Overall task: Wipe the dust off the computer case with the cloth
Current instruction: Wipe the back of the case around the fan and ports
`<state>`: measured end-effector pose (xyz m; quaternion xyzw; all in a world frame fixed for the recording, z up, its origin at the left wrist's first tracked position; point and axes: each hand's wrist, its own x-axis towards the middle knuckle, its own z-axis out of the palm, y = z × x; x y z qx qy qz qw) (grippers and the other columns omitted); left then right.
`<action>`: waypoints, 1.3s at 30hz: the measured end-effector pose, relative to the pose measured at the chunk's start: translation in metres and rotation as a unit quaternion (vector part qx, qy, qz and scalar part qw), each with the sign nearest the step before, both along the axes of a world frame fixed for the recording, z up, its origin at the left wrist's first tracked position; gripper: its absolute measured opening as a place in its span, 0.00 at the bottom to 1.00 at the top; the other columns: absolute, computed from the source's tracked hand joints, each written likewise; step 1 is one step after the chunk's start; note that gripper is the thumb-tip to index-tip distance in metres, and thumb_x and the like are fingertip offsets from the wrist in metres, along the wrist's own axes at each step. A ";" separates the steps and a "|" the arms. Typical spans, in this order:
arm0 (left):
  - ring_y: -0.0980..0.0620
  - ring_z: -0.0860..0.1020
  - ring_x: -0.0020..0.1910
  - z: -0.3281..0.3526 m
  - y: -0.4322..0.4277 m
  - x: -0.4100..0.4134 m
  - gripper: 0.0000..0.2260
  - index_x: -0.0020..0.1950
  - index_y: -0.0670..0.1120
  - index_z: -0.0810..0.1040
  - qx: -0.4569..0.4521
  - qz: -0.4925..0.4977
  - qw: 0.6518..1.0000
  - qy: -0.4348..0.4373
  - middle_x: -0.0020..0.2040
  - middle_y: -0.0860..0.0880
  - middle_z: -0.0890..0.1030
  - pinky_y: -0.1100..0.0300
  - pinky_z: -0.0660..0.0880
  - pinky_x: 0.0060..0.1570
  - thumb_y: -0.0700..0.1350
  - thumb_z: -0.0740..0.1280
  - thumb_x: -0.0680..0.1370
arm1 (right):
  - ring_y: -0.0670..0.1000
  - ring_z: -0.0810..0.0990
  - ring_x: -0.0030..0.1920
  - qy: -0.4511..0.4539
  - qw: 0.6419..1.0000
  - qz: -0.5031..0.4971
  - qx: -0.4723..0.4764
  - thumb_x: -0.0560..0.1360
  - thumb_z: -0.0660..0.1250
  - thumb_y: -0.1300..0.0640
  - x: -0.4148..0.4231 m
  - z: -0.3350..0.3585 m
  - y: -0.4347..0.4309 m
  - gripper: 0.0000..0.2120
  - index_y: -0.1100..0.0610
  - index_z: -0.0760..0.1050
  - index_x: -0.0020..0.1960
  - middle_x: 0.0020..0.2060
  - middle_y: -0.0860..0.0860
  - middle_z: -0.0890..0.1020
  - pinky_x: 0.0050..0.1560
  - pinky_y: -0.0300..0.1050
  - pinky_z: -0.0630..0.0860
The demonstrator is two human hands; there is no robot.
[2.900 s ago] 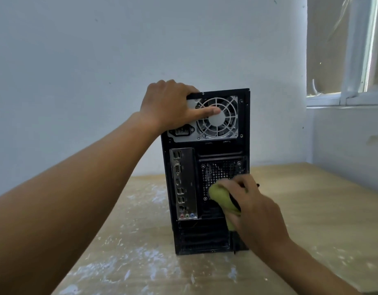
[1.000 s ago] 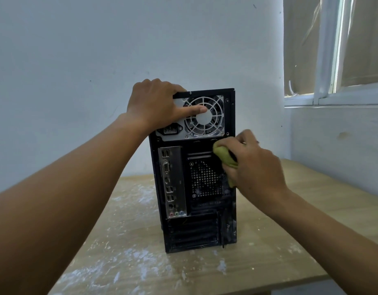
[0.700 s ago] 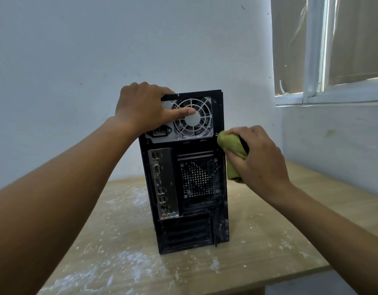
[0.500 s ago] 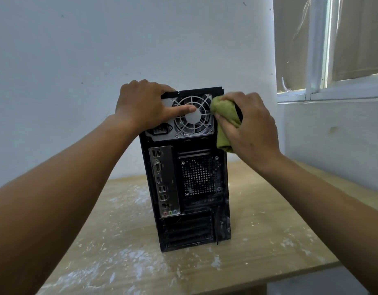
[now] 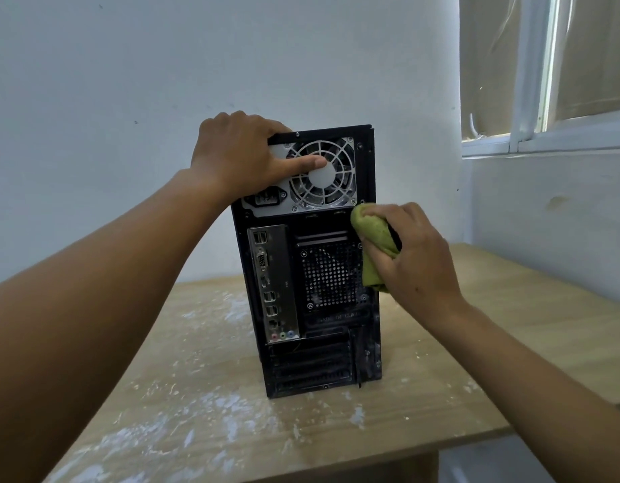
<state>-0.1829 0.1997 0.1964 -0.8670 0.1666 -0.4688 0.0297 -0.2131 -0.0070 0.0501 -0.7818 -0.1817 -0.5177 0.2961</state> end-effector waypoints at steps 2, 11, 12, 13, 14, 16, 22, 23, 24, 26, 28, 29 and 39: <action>0.40 0.78 0.57 0.000 0.000 -0.001 0.42 0.64 0.54 0.79 0.000 -0.003 1.000 0.000 0.56 0.44 0.83 0.53 0.70 0.50 0.80 0.55 0.64 | 0.51 0.77 0.37 0.004 1.000 0.001 0.012 0.74 0.71 0.55 0.000 -0.013 0.003 0.13 0.52 0.77 0.58 0.46 0.51 0.76 0.32 0.37 0.70; 0.42 0.79 0.57 0.000 0.001 0.002 0.42 0.64 0.53 0.80 -0.005 -0.018 1.000 -0.002 0.56 0.46 0.83 0.54 0.69 0.50 0.80 0.55 0.63 | 0.45 0.73 0.39 -0.007 0.996 0.027 0.085 0.73 0.72 0.56 0.004 -0.032 0.011 0.14 0.51 0.75 0.57 0.47 0.50 0.76 0.36 0.29 0.66; 0.42 0.79 0.58 0.000 0.001 0.003 0.42 0.64 0.53 0.80 -0.006 -0.019 1.000 -0.004 0.57 0.47 0.83 0.54 0.69 0.50 0.80 0.55 0.63 | 0.44 0.72 0.39 -0.008 0.996 0.034 0.086 0.72 0.72 0.57 0.004 -0.035 0.011 0.15 0.51 0.75 0.57 0.47 0.50 0.76 0.37 0.29 0.66; 0.42 0.79 0.58 0.001 0.000 0.003 0.42 0.64 0.53 0.80 -0.004 -0.019 1.000 -0.005 0.57 0.47 0.83 0.54 0.69 0.50 0.79 0.54 0.63 | 0.44 0.73 0.40 -0.009 0.996 0.037 0.083 0.72 0.73 0.58 0.004 -0.039 0.010 0.15 0.50 0.74 0.57 0.47 0.50 0.76 0.37 0.29 0.67; 0.42 0.79 0.58 0.001 0.000 0.004 0.43 0.64 0.53 0.80 -0.003 -0.019 1.000 -0.007 0.57 0.47 0.83 0.55 0.68 0.50 0.79 0.54 0.63 | 0.46 0.74 0.40 -0.009 0.996 0.038 0.075 0.71 0.73 0.58 0.004 -0.044 0.010 0.16 0.50 0.73 0.57 0.48 0.50 0.76 0.36 0.31 0.69; 0.42 0.79 0.57 0.000 0.001 0.005 0.43 0.65 0.53 0.79 0.002 -0.020 1.000 -0.007 0.57 0.47 0.83 0.55 0.68 0.50 0.79 0.54 0.63 | 0.49 0.76 0.38 -0.006 0.998 0.037 0.056 0.71 0.74 0.58 0.003 -0.059 0.008 0.18 0.48 0.71 0.56 0.48 0.51 0.76 0.33 0.34 0.70; 0.42 0.79 0.55 0.001 0.002 0.007 0.44 0.65 0.53 0.79 0.012 -0.015 1.000 -0.016 0.55 0.46 0.84 0.55 0.66 0.46 0.80 0.52 0.63 | 0.50 0.75 0.32 0.025 0.999 0.021 0.012 0.69 0.76 0.60 0.002 -0.093 0.003 0.22 0.47 0.69 0.56 0.46 0.50 0.75 0.27 0.30 0.65; 0.42 0.79 0.54 0.001 0.002 0.007 0.44 0.65 0.53 0.79 0.015 -0.014 1.000 -0.019 0.54 0.46 0.84 0.56 0.66 0.46 0.80 0.52 0.63 | 0.50 0.75 0.32 0.029 0.999 0.021 0.004 0.69 0.76 0.60 0.002 -0.095 0.002 0.22 0.47 0.69 0.56 0.46 0.50 0.75 0.26 0.32 0.66; 0.42 0.79 0.54 0.000 0.002 0.007 0.44 0.64 0.53 0.79 0.016 -0.011 1.000 -0.021 0.53 0.46 0.84 0.56 0.65 0.45 0.80 0.52 0.63 | 0.51 0.76 0.31 0.032 0.999 0.021 -0.004 0.69 0.76 0.60 0.001 -0.097 0.000 0.22 0.48 0.70 0.56 0.46 0.50 0.75 0.26 0.32 0.67; 0.41 0.79 0.52 0.000 0.002 0.007 0.44 0.64 0.53 0.80 0.019 -0.009 0.999 -0.025 0.52 0.45 0.84 0.56 0.65 0.44 0.80 0.52 0.63 | 0.50 0.75 0.30 0.036 0.999 0.018 -0.021 0.70 0.76 0.58 0.001 -0.097 -0.002 0.20 0.49 0.71 0.57 0.46 0.50 0.75 0.26 0.31 0.66; 0.41 0.80 0.52 0.000 0.002 0.008 0.44 0.64 0.53 0.80 0.019 -0.009 0.999 -0.029 0.51 0.46 0.84 0.56 0.66 0.44 0.80 0.52 0.63 | 0.49 0.74 0.29 0.037 0.999 0.009 -0.038 0.70 0.75 0.57 -0.001 -0.093 -0.004 0.19 0.49 0.73 0.56 0.46 0.49 0.75 0.26 0.30 0.65; 0.41 0.80 0.52 0.000 0.002 0.008 0.44 0.64 0.53 0.80 0.016 -0.009 0.999 -0.029 0.52 0.46 0.84 0.55 0.67 0.44 0.80 0.52 0.63 | 0.48 0.73 0.29 0.035 0.998 0.005 -0.046 0.70 0.75 0.57 -0.001 -0.090 -0.005 0.18 0.49 0.73 0.56 0.45 0.48 0.75 0.26 0.29 0.64; 0.41 0.79 0.55 -0.001 0.001 0.006 0.44 0.65 0.53 0.79 0.007 0.000 1.000 -0.018 0.55 0.46 0.84 0.54 0.67 0.47 0.80 0.52 0.62 | 0.49 0.74 0.39 0.009 0.999 0.011 0.036 0.74 0.71 0.55 0.001 -0.005 0.005 0.11 0.52 0.76 0.55 0.46 0.50 0.74 0.35 0.35 0.67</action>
